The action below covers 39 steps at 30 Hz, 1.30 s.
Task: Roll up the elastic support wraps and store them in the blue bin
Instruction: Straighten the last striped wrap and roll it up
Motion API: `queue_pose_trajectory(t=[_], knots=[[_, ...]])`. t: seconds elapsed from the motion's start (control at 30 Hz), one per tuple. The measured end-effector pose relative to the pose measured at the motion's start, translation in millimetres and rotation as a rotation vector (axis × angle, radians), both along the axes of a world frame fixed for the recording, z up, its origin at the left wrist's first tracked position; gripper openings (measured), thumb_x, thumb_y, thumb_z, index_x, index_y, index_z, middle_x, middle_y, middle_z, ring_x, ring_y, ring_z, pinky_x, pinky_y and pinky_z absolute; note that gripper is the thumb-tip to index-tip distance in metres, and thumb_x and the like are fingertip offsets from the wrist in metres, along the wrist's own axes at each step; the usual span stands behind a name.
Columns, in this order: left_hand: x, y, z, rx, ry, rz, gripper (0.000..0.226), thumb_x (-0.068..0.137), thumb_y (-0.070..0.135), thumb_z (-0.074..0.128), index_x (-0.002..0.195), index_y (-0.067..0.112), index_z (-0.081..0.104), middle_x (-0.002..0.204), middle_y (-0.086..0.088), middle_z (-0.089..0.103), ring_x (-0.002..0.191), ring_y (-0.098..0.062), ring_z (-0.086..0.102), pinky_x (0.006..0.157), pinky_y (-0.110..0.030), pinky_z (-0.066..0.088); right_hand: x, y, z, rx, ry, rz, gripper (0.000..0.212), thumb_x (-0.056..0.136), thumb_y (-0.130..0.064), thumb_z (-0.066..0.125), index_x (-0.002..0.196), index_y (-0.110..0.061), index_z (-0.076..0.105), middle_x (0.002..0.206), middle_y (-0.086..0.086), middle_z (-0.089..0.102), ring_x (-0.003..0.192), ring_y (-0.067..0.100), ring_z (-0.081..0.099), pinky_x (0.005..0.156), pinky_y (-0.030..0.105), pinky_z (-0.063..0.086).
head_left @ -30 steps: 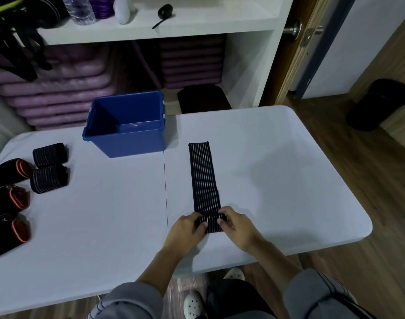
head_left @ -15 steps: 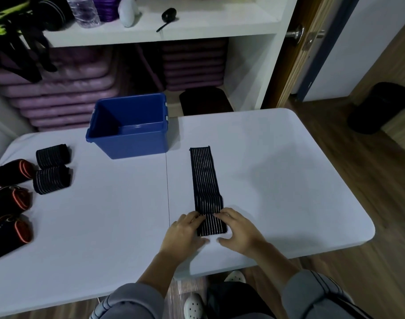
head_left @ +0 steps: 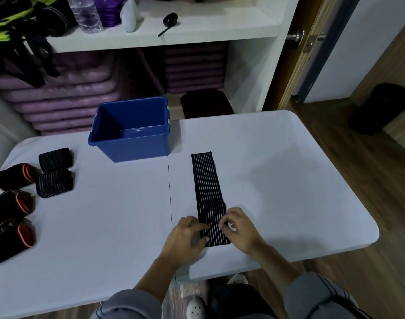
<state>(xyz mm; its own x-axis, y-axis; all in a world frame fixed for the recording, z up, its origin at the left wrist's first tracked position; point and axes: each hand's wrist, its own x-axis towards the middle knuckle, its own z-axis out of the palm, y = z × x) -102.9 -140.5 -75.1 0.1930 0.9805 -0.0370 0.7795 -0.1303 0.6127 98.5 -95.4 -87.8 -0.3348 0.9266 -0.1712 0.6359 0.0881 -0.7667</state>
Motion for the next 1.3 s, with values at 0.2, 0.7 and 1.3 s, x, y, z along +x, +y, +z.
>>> queue_pose_trajectory(t=[0.2,0.7,1.3], knots=[[14,20,5,-0.093,-0.203,0.281,0.028,0.085,0.020,0.064,0.113,0.020,0.063,0.114,-0.001,0.058,0.109,-0.021,0.052,0.092,-0.034,0.047,-17,13,-6,-0.001,-0.032,-0.147,0.044,0.083,-0.028,0.064,0.123,-0.020,0.049,0.123,-0.003,0.049,0.111,0.016,0.052,0.097,0.037,0.047],[27,44,0,-0.246,-0.050,0.285,0.029,0.091,0.008,0.047,0.117,0.005,0.059,0.135,-0.007,0.041,0.119,-0.027,0.039,0.099,-0.023,0.028,-35,19,-13,-0.025,-0.392,0.133,0.050,0.099,-0.029,0.032,0.147,-0.020,0.026,0.159,0.001,0.001,0.129,0.028,0.024,0.113,0.037,0.022],[3,11,2,-0.024,0.045,-0.134,0.066,0.063,0.038,0.079,0.118,0.012,0.054,0.115,-0.002,0.048,0.106,-0.015,0.047,0.089,-0.027,0.045,8,4,1,0.054,-0.149,0.280,0.079,0.065,-0.034,0.078,0.137,-0.019,0.047,0.146,-0.001,0.038,0.132,0.016,0.034,0.109,0.021,0.021]])
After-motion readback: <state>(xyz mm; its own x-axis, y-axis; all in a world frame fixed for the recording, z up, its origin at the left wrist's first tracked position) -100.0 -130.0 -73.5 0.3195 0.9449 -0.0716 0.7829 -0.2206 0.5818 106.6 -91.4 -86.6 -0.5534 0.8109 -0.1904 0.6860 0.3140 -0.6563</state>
